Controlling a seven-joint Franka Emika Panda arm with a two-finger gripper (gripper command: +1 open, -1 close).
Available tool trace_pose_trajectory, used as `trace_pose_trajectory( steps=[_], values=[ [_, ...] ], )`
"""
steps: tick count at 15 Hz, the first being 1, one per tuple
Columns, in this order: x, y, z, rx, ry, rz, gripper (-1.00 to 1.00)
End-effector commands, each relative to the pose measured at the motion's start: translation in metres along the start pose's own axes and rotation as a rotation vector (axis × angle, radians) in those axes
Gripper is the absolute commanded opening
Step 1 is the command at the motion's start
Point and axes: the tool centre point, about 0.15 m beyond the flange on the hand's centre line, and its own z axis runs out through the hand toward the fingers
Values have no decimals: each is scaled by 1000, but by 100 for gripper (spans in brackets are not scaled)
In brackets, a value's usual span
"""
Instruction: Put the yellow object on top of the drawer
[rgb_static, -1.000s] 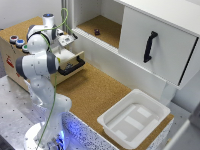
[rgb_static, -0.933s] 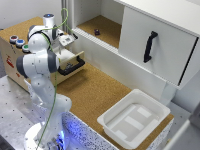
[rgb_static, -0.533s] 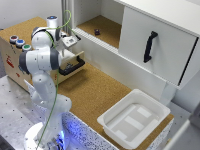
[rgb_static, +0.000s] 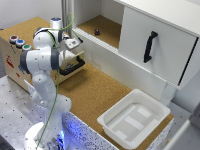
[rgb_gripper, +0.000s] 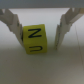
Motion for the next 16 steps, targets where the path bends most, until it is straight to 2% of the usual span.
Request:
trace_pose_trajectory(
  steps=[1,6,10,14,16],
  values=[
    [9,-14,-26,-49,65,13,-100],
    [37,-14,-83,-148,78,7,-100],
    [72,-5,-114,-182,90,10,-100],
    [116,-6,-140,-175,126,-11,-100],
    [138,-12,-146,-187,118,-33,-100]
  ],
)
